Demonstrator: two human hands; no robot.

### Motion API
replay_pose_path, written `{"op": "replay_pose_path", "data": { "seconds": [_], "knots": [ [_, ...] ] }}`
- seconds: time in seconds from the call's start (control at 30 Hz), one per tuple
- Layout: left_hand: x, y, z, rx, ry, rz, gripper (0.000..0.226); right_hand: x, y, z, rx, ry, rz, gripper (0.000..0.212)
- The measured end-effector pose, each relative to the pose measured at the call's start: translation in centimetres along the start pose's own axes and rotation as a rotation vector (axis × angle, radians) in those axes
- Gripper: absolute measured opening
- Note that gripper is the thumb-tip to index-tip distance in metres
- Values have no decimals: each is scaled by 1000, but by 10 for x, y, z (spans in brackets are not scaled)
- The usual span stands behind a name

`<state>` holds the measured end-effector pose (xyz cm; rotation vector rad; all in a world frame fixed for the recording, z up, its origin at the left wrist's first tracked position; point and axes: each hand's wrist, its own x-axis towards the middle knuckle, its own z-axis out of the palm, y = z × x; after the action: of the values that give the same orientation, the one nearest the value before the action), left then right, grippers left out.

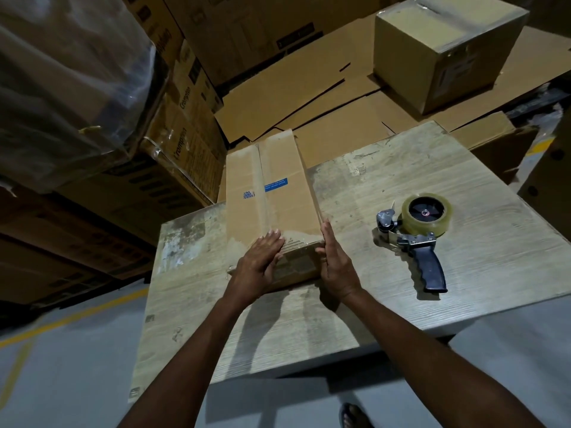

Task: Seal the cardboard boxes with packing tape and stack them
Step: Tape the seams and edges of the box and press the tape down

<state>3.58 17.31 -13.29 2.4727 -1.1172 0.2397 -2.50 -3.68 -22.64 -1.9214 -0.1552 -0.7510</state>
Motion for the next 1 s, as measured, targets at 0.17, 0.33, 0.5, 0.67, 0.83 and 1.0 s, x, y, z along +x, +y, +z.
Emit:
{"op": "replay_pose_path", "data": {
  "seconds": [0.17,0.33,0.5,0.67,0.83,1.0],
  "knots": [
    [-1,5,-1,60,-21,41,49,-6,5,-22,-90,-130,-12,66],
    [-3,7,-1,64,-26,29,49,-1,-1,-35,-7,28,122,68],
    [-3,7,-4,56,-44,36,50,22,-12,-29,8,115,141,58],
    [-3,2,0,67,-51,42,51,13,-5,-25,70,72,168,55],
    [-5,8,0,46,-31,1,53,14,-4,-37,50,-70,131,68],
    [4,19,9,-34,97,-185,55,24,-32,-30,-32,91,248,86]
  ]
}}
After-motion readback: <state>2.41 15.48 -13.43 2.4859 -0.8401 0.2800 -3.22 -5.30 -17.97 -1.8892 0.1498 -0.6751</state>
